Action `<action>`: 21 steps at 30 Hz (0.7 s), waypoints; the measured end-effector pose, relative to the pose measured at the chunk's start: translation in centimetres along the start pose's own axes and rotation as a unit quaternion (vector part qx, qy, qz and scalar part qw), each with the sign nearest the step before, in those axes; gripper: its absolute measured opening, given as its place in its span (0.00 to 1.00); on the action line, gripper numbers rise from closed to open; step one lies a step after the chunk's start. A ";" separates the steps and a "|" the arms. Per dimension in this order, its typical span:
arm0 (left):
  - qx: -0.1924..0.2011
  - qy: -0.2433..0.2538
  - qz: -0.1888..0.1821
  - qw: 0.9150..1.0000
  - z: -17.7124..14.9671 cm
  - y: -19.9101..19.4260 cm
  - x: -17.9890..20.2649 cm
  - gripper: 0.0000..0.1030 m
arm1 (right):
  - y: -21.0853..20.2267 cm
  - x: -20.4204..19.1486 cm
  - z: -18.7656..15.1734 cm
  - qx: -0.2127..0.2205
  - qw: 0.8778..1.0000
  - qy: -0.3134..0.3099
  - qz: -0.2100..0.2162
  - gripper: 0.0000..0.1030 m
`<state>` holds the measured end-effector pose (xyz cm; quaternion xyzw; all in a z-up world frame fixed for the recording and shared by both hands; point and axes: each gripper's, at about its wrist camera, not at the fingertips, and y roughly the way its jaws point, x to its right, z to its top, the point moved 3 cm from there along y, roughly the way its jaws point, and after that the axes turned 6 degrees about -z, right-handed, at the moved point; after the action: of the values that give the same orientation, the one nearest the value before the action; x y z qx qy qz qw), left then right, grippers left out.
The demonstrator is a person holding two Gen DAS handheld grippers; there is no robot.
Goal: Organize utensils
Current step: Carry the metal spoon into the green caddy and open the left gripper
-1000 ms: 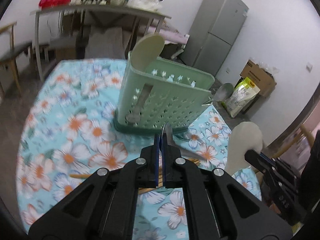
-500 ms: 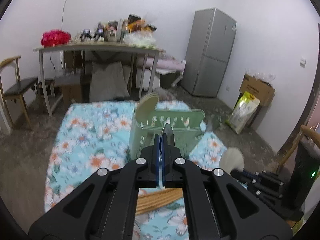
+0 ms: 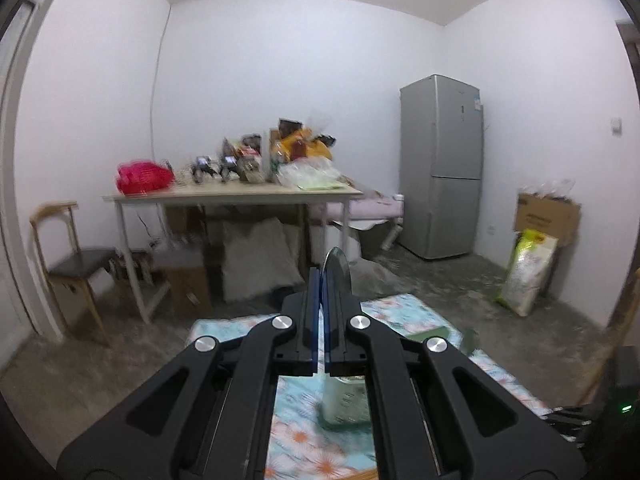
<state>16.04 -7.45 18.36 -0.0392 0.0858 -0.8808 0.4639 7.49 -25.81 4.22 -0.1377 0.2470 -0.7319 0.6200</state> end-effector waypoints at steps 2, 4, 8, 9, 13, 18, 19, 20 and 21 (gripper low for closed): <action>0.005 0.023 0.019 1.000 0.0 0.4 0.4 0.00 | 0.0 0.0 0.0 0.000 1.000 0.000 0.000 0.03; 0.002 0.049 0.037 0.998 -0.5 1.1 1.0 0.00 | 0.0 0.0 0.0 0.000 1.000 -0.001 0.000 0.03; -0.012 0.082 0.057 0.995 -1.8 2.7 1.9 0.00 | 0.0 0.0 0.0 0.000 1.000 0.000 0.000 0.03; -0.016 0.088 0.061 0.994 -2.2 3.1 2.0 0.00 | 0.0 0.0 0.0 0.000 1.000 0.000 0.001 0.03; -0.031 0.106 0.070 0.991 -3.7 4.6 2.5 0.00 | 0.0 0.0 0.0 0.000 1.000 0.000 0.000 0.03; -0.060 0.087 0.054 0.993 -4.8 6.6 2.2 0.02 | 0.0 0.0 0.0 0.000 1.000 0.000 0.000 0.03; -0.065 0.077 0.047 0.994 -5.1 6.8 2.0 0.02 | 0.1 0.1 0.0 0.000 1.000 0.000 0.000 0.03; -0.070 0.065 0.037 0.995 -5.2 7.1 1.8 0.05 | 0.1 0.1 0.0 0.000 1.000 0.000 -0.001 0.03; -0.077 0.047 0.025 0.996 -5.2 7.4 1.5 0.17 | 0.1 0.2 0.0 0.000 1.000 0.000 -0.001 0.03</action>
<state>20.41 -12.23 11.81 -0.0312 0.1758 -0.8606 0.4769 7.52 -25.96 4.17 -0.1381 0.2470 -0.7324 0.6192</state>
